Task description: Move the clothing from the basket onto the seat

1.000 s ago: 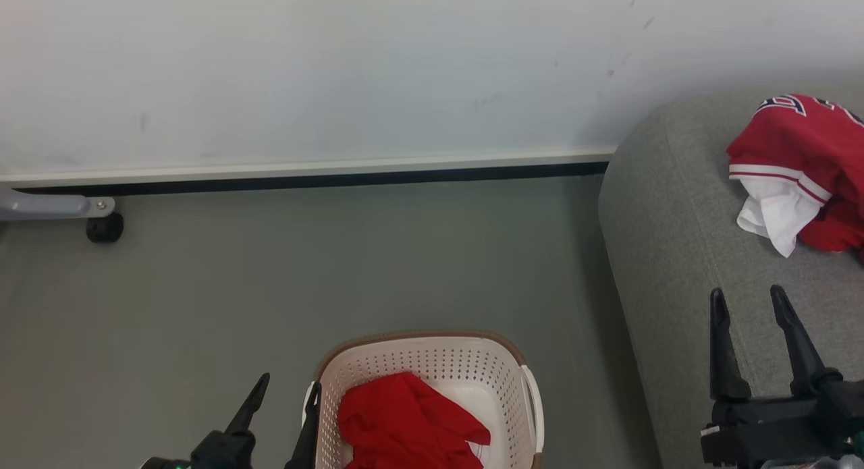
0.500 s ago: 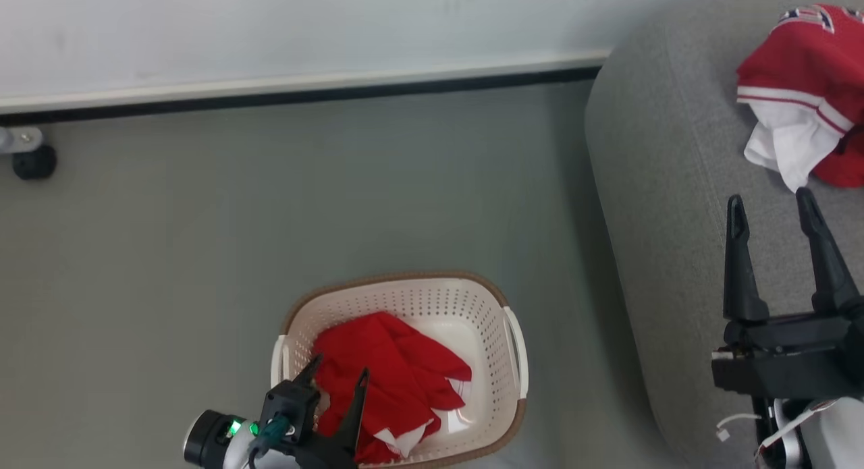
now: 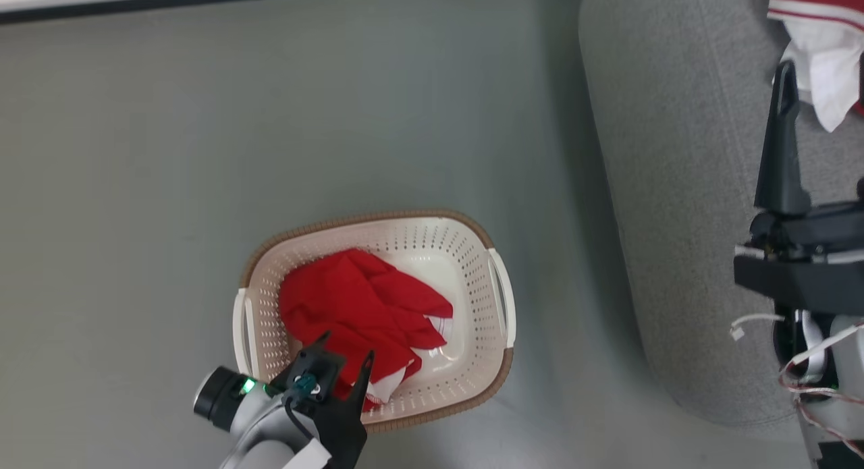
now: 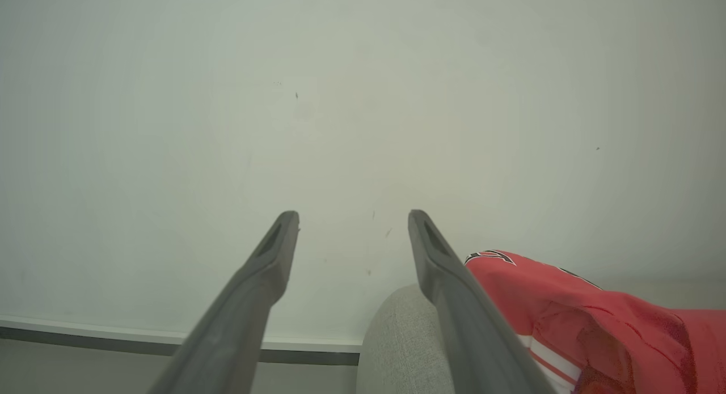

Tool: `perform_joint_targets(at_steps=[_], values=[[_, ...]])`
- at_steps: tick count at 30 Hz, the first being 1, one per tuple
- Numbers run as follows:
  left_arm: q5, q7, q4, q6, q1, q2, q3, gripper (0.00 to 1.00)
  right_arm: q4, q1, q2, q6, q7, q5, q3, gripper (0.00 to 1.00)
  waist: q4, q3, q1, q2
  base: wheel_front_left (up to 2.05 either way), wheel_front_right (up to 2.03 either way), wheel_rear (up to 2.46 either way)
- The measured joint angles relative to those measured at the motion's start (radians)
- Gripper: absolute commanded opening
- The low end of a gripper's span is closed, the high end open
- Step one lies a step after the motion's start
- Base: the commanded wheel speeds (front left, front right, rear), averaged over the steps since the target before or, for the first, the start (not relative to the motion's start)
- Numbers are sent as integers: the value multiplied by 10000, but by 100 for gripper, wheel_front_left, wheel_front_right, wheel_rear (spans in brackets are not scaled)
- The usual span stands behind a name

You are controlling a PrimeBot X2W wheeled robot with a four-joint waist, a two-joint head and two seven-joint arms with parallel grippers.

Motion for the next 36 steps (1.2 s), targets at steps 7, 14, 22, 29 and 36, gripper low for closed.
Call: perform_joint_targets(at_steps=[7, 14, 22, 29, 36], values=[[236, 88, 514, -174, -1144, -221, -276, 100, -184, -878, 27, 0, 96, 2, -82, 100, -92, 1073, 0, 1, 0, 0, 0], [579, 96, 986, -251, -2117, -268, -378, 100, -443, -1475, -4, 0, 176, -2, -136, 100, -104, 2003, 0, 0, 0, 0, 0], [706, 314, 1469, -159, -3278, -337, -355, 100, -826, -2100, -35, -2, 176, -73, -232, 100, -106, 3063, 0, -1, 0, 0, 0], [821, 305, 1889, -130, -4087, -399, -341, 100, -1101, -2739, -38, -2, 163, -163, -234, 100, -87, 3965, 0, 0, 0, 0, 0], [892, 293, 2533, 136, -4476, -439, -322, 100, -1095, -3078, -35, -2, 69, -186, -217, 100, -68, 4614, 0, 0, 0, 0, 0]])
